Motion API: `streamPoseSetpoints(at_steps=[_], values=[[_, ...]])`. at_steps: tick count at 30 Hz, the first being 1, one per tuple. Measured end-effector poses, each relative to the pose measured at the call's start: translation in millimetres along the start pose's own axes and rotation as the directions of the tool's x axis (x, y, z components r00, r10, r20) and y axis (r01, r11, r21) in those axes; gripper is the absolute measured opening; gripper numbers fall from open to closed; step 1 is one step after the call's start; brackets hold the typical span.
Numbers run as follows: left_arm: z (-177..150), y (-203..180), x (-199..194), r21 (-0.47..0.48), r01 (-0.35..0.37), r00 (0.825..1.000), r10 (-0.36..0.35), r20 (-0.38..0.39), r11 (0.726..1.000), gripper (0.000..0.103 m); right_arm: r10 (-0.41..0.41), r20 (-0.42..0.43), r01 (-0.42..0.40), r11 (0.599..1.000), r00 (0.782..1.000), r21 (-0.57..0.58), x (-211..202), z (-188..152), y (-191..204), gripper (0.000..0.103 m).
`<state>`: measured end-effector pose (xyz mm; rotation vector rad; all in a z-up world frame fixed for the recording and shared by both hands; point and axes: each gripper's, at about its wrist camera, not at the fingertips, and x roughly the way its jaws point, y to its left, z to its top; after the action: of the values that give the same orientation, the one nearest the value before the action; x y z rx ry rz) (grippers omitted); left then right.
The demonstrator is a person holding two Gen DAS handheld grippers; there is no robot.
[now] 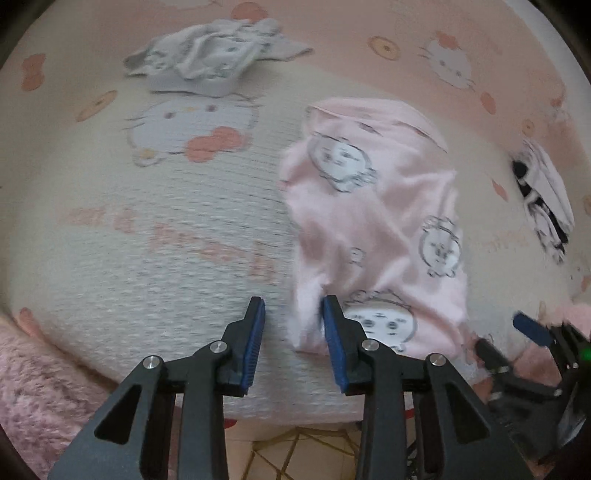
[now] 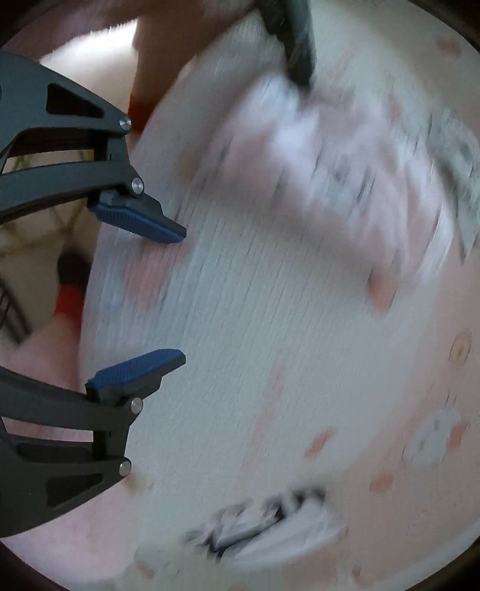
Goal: Fold clothes
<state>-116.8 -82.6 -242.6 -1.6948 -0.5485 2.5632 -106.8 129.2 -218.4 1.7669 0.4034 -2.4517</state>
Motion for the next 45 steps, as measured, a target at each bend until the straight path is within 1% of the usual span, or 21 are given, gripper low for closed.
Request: streamPoseSetpoints(at_steps=[1,3,5,8,9,11,13,17,19,23,26,27,29,30,32,35,37,41,43,44,45], values=[[1,1,-2,-0.005,0.002,1.0,-0.002,0.005,1.0,0.035,0.104,0.023,-0.105,0.992,0.994,0.066,-7,2,-12,0.061],[2,4,-6,-0.014,0.016,1.0,-0.015,0.015,1.0,0.035,0.213,0.089,-0.222,0.969,0.973,0.108,-20,5,-21,0.061],[0,0,-10,-0.018,0.102,0.995,-0.101,0.026,0.995,0.035,0.236,0.147,-0.249,0.966,0.961,0.075,-26,11,-13,0.064],[-5,-4,-2,-0.065,0.173,0.985,-0.174,-0.009,0.983,0.035,0.281,0.127,-0.287,0.957,0.951,0.031,-16,24,8,0.065],[-5,-1,5,-0.122,0.179,0.982,-0.184,-0.031,0.976,0.035,0.275,0.121,-0.282,0.959,0.954,0.043,-12,29,8,0.065],[-16,12,12,-0.235,0.232,0.967,-0.25,-0.05,0.944,0.035,0.276,0.121,-0.287,0.954,0.953,0.082,-6,38,5,0.065],[-24,26,20,-0.347,0.302,0.936,-0.346,-0.069,0.888,0.039,0.297,0.15,-0.316,0.94,0.943,0.131,-7,49,-5,0.067],[-48,32,35,-0.466,0.324,0.913,-0.402,-0.075,0.823,0.044,0.281,0.209,-0.312,0.941,0.937,0.132,-12,87,-19,0.075],[-50,30,42,-0.498,0.363,0.892,-0.448,-0.058,0.788,0.046,0.286,0.214,-0.315,0.942,0.934,0.115,-7,105,-26,0.086],[-49,26,50,-0.519,0.368,0.904,-0.427,0.007,0.772,0.047,0.338,0.142,-0.355,0.926,0.931,0.125,27,132,-29,0.086],[-51,20,52,-0.534,0.349,0.913,-0.408,0.009,0.77,0.047,0.395,0.066,-0.401,0.899,0.916,0.178,61,133,-22,0.088],[-52,16,53,-0.533,0.347,0.915,-0.403,0.012,0.772,0.047,0.4,0.091,-0.41,0.894,0.912,0.18,64,132,-20,0.086],[-45,15,53,-0.51,0.336,0.925,-0.379,0.021,0.792,0.044,0.455,0.116,-0.468,0.871,0.883,0.148,62,134,-12,0.053],[-42,15,53,-0.498,0.331,0.93,-0.367,0.025,0.802,0.042,0.502,0.113,-0.514,0.847,0.857,0.135,60,136,-8,0.028],[-34,17,52,-0.47,0.313,0.94,-0.339,0.031,0.825,0.018,0.515,0.127,-0.529,0.837,0.848,0.14,54,139,-5,0.024],[-22,24,41,-0.387,0.243,0.966,-0.26,0.009,0.89,0.017,0.539,0.16,-0.562,0.804,0.827,0.195,44,136,-12,0.015],[-10,26,30,-0.307,0.163,0.986,-0.167,0.013,0.938,0.017,0.554,0.171,-0.58,0.789,0.815,0.202,26,126,-13,0.012],[17,50,14,-0.244,0.081,0.997,-0.081,0.01,0.966,0.017,0.57,0.07,-0.574,0.806,0.818,0.142,-4,90,16,0.012],[19,67,20,-0.24,0.121,0.991,-0.131,-0.024,0.963,0.017,0.524,0.002,-0.521,0.846,0.852,0.113,-10,73,30,0.017],[14,73,19,-0.245,0.138,0.988,-0.15,-0.034,0.96,0.018,0.481,0.003,-0.479,0.872,0.877,0.095,-14,66,32,0.02],[10,79,18,-0.251,0.151,0.985,-0.166,-0.04,0.956,0.019,0.416,0.033,-0.417,0.906,0.909,0.075,-23,56,26,0.029]])
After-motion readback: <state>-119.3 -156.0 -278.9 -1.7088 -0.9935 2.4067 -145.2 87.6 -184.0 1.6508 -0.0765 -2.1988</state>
